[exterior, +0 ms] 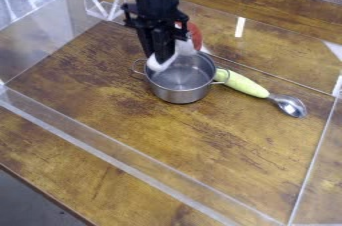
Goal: Put the mushroom in the silver pot
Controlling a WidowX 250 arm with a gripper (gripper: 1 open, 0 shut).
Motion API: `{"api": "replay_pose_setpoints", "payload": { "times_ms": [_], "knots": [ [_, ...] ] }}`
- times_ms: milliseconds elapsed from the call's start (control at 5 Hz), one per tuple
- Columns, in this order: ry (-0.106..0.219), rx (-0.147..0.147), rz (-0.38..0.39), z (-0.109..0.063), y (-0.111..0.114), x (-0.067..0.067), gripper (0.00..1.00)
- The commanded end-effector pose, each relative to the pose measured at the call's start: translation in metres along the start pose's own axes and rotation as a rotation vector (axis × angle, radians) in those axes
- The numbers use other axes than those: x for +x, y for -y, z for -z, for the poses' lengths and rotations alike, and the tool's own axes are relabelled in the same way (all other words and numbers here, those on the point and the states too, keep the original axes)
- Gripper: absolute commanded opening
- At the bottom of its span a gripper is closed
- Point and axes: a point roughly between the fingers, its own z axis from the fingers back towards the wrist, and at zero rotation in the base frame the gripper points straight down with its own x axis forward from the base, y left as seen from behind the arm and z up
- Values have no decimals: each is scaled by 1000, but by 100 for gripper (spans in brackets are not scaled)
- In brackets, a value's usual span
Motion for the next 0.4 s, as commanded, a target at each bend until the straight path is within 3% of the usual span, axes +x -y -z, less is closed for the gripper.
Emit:
{"api": "replay_pose_setpoints", "payload": {
  "times_ms": [0,200],
  "knots": [
    [44,-2,-11,1,-1,5,0],
    [40,-12,-25,2,-7,12,100]
  ]
}}
